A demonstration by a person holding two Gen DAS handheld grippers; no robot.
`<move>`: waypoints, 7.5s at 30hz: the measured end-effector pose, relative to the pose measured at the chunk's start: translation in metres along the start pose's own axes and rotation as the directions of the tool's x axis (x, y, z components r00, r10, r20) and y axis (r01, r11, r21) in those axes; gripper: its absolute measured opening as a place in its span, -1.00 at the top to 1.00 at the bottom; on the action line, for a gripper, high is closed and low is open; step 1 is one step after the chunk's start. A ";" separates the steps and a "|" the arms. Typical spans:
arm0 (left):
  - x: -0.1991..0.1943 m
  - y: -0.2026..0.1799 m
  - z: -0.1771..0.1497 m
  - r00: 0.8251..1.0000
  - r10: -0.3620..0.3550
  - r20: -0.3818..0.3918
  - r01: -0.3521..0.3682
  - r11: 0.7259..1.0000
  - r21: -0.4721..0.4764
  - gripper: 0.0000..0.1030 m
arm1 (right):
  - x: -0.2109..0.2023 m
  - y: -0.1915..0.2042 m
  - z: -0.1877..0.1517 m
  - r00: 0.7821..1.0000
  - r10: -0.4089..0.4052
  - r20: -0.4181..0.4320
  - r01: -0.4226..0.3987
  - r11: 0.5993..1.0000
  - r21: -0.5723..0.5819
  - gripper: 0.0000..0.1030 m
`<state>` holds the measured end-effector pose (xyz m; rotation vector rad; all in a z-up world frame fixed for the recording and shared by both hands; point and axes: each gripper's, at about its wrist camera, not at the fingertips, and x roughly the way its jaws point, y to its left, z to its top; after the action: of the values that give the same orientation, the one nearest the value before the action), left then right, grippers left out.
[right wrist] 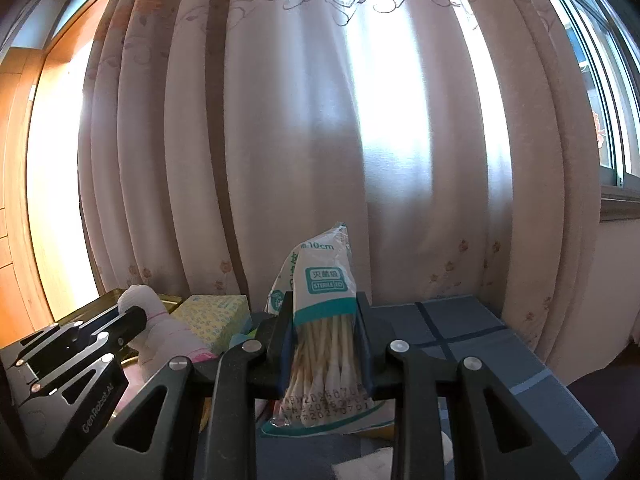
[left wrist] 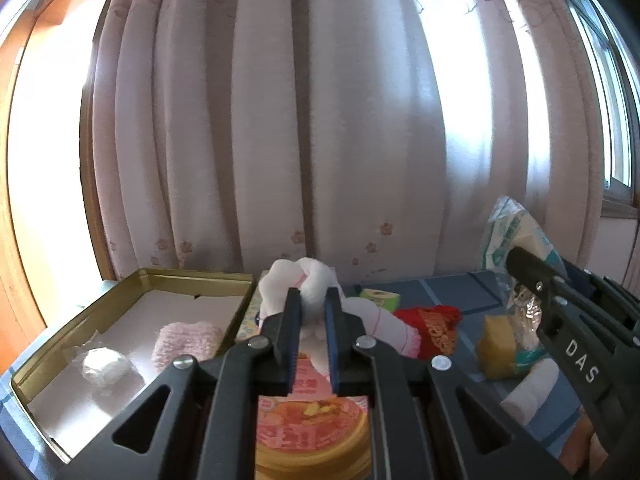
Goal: Organize soft objects
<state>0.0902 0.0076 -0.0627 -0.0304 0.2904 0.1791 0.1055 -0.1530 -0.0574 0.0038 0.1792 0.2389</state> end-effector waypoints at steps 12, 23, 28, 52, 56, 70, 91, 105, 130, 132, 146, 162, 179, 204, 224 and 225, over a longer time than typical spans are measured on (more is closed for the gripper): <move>0.005 0.007 0.000 0.999 0.033 0.008 -0.033 0.999 0.000 0.83 | 0.015 0.017 -0.001 1.000 0.014 -0.014 -0.014 1.000 -0.023 0.44; 0.007 0.021 -0.001 0.998 0.057 0.001 -0.057 0.998 -0.034 0.83 | 0.021 0.031 -0.001 0.999 0.032 -0.013 -0.032 0.999 -0.033 0.44; 0.007 0.026 -0.002 0.998 0.067 0.004 -0.066 0.997 -0.044 0.82 | 0.020 0.035 -0.002 0.999 0.040 -0.013 -0.041 0.999 -0.033 0.44; 0.003 0.045 -0.002 0.993 0.122 0.000 -0.121 0.990 -0.066 0.82 | 0.032 0.064 -0.004 0.996 0.082 -0.045 -0.085 0.994 -0.064 0.44; 0.001 0.046 -0.002 0.993 0.120 0.003 -0.119 0.990 -0.069 0.82 | 0.033 0.066 -0.004 0.996 0.082 -0.045 -0.085 0.994 -0.065 0.44; -0.001 0.050 -0.003 0.993 0.120 0.005 -0.120 0.989 -0.086 0.82 | 0.037 0.077 -0.004 0.994 0.096 -0.049 -0.099 0.992 -0.078 0.44; -0.011 0.071 0.010 0.995 0.101 0.013 -0.099 0.989 -0.111 0.82 | 0.045 0.110 0.003 0.983 0.175 -0.048 -0.179 0.978 -0.106 0.44; -0.023 0.126 0.026 0.992 0.122 -0.011 -0.123 0.987 -0.104 0.83 | 0.049 0.137 0.032 0.959 0.277 -0.057 -0.281 0.956 -0.085 0.44; 0.027 0.208 0.042 0.973 0.104 -0.206 -0.130 0.985 -0.113 0.83 | 0.094 0.209 0.022 0.871 0.389 -0.301 -0.417 0.908 -0.033 0.44; 0.034 0.210 0.044 0.972 0.083 -0.218 -0.108 0.989 -0.105 0.83 | 0.100 0.215 0.020 0.864 0.384 -0.326 -0.418 0.907 -0.041 0.43; 0.051 0.193 0.037 0.957 0.103 -0.272 -0.096 0.995 0.038 0.44 | 0.113 0.230 0.010 0.837 0.378 -0.395 -0.423 0.906 -0.030 0.41; 0.004 0.190 0.025 0.979 0.128 -0.160 -0.144 0.986 -0.088 -0.55 | 0.069 0.196 0.021 0.874 0.390 -0.290 -0.402 0.915 0.022 -0.11; -0.028 0.115 0.007 0.995 0.033 -0.094 -0.038 0.998 -0.057 -0.99 | 0.022 0.057 0.018 0.932 0.230 -0.281 -0.237 0.972 0.010 -0.33; -0.011 0.036 -0.013 0.983 -0.049 -0.180 0.054 0.998 0.023 -0.99 | 0.035 -0.063 -0.045 0.792 0.127 -0.598 -0.063 0.990 0.126 -0.62; -0.008 0.025 -0.022 0.977 -0.055 -0.206 0.065 0.997 0.042 -0.99 | 0.043 -0.073 -0.050 0.799 0.178 -0.575 -0.048 0.971 0.234 -0.51; -0.007 0.024 -0.022 0.977 -0.057 -0.207 0.067 0.997 0.042 -0.99 | 0.043 -0.068 -0.050 0.801 0.163 -0.576 -0.051 0.977 0.206 -0.51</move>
<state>0.0727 0.0290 -0.0814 -0.0099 0.4997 0.1066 0.1537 -0.2102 -0.1158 0.1226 0.8311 0.3331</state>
